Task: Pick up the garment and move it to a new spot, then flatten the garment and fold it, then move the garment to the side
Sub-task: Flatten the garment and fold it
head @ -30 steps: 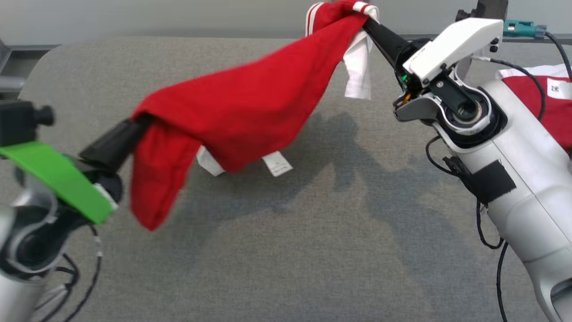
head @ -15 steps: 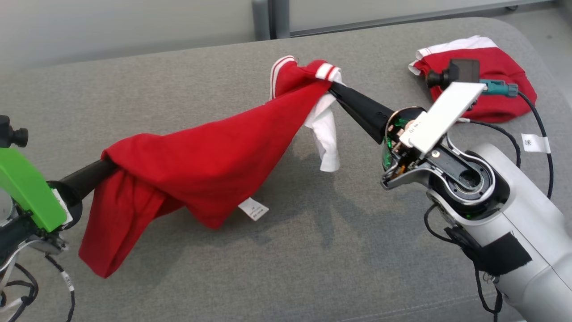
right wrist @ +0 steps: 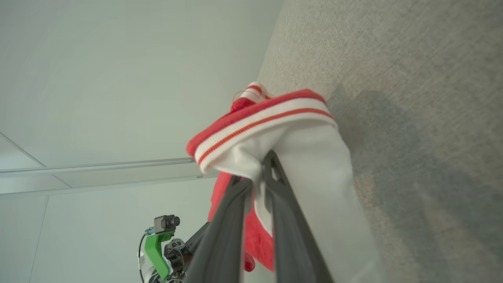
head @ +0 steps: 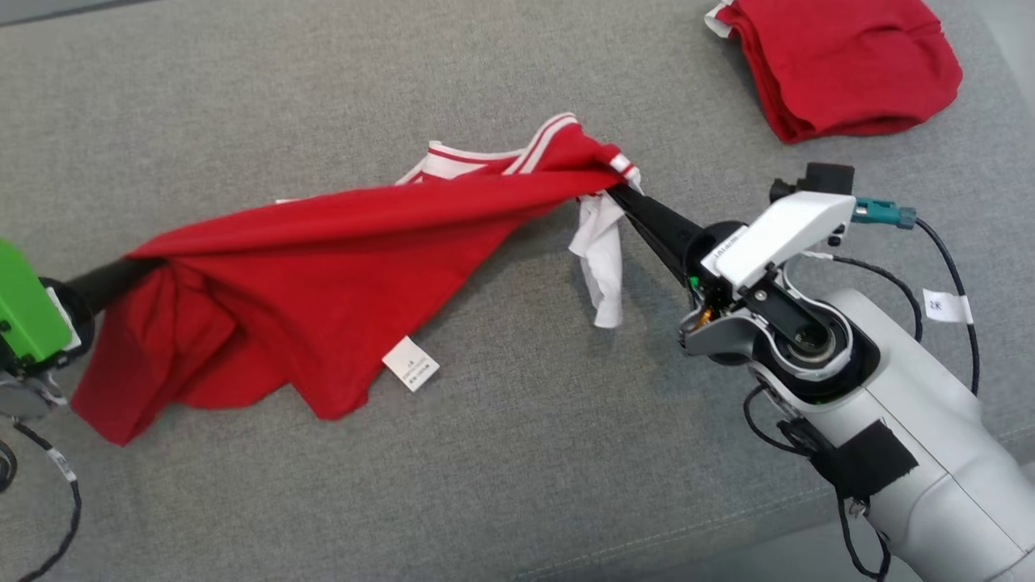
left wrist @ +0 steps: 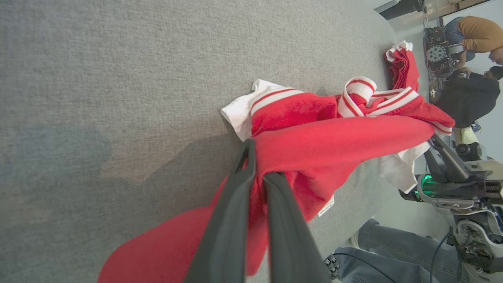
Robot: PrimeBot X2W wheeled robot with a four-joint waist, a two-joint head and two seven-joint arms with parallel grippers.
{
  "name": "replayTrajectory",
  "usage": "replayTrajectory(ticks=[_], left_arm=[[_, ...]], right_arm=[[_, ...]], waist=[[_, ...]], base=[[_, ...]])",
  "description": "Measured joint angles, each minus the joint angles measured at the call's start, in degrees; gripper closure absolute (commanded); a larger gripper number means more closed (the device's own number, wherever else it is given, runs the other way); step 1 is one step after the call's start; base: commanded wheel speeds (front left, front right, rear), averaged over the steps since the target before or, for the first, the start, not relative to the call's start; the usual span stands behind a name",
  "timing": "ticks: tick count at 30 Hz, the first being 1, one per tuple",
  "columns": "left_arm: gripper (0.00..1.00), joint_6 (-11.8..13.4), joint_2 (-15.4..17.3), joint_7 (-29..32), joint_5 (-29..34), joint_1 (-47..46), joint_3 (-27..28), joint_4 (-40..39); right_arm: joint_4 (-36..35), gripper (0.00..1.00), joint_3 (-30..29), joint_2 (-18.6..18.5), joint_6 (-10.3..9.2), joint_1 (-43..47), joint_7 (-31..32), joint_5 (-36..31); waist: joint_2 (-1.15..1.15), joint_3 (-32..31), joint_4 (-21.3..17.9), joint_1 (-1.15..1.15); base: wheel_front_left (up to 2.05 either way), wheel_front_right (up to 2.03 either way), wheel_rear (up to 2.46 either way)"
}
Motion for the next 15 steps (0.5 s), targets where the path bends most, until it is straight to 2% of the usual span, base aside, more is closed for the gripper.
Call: replayTrajectory(ticks=[3,5,6,7,11,15], left_arm=[[1.00,0.2,0.3,-0.5,3.0,-3.0,-0.5,0.8],[0.66,0.2,0.5,-1.0,5.8,-4.9,-1.6,1.3],[0.38,0.2,0.5,-1.7,7.9,-5.9,-2.2,1.7],[0.00,0.2,0.6,-2.6,10.1,-6.7,-2.6,2.6],[0.00,0.1,2.1,-4.7,18.1,-8.5,-5.8,5.1],[0.00,-0.9,1.9,-5.8,21.2,-9.5,-8.3,5.9]], right_arm=[[-0.2,1.00,1.1,1.5,0.00,-2.8,-1.1,-0.5],[-0.5,1.00,1.7,2.1,0.00,-4.6,-1.7,-1.1],[-0.5,1.00,1.9,2.4,0.00,-5.4,-1.9,-1.4],[-0.5,1.00,2.3,2.5,0.00,-6.0,-2.1,-1.7],[0.2,1.00,3.3,2.8,0.00,-7.7,-2.7,-3.2],[1.5,1.00,3.5,2.6,0.00,-8.4,-3.3,-3.4]], waist=[[0.00,2.6,-0.2,0.00],[0.00,4.3,-0.2,0.00],[0.00,5.1,-0.2,0.00],[0.00,5.9,-0.1,0.00],[0.00,8.1,0.8,0.01],[0.00,8.7,2.4,0.00]], base=[[0.00,0.00,0.00],[0.00,0.00,0.00],[0.00,0.00,0.00],[0.00,0.00,0.00],[0.00,0.00,0.00],[0.00,0.00,0.00]])
